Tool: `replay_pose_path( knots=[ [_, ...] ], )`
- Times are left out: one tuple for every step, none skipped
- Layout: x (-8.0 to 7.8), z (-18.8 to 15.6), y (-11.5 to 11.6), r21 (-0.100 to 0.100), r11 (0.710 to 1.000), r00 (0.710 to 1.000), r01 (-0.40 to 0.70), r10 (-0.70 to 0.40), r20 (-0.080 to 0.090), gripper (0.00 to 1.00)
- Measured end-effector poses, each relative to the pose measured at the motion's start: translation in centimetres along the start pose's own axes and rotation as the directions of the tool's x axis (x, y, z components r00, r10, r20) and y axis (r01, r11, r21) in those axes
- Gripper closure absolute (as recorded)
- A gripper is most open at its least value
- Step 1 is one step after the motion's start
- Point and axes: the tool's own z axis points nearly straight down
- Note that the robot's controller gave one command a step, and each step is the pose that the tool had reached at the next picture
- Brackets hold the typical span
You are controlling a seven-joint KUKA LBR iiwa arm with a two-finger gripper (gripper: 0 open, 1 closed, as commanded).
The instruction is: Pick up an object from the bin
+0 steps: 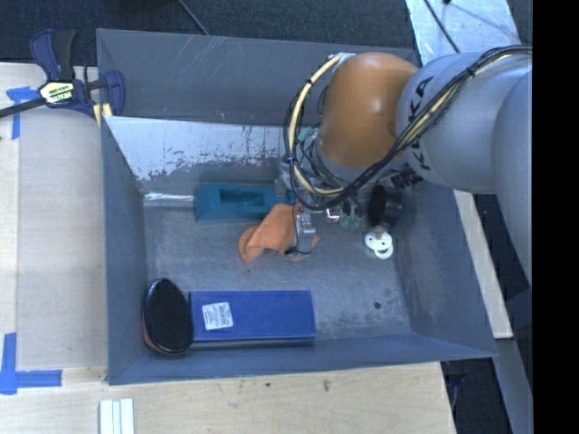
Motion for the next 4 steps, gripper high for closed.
replay_pose_path(
  knots=[
    [-1.58,3.92,0.98,0.0,0.992,0.992,0.124,-0.124,0.013,0.0],
    [-1.39,4.54,1.69,-0.011,0.998,0.998,-0.056,0.057,0.021,1.0],
    [-1.39,4.55,1.69,-0.011,0.998,0.998,-0.056,0.056,0.021,1.0],
    [-1.42,4.43,1.74,-0.01,0.998,0.998,-0.055,0.056,0.018,1.0]
  ],
)
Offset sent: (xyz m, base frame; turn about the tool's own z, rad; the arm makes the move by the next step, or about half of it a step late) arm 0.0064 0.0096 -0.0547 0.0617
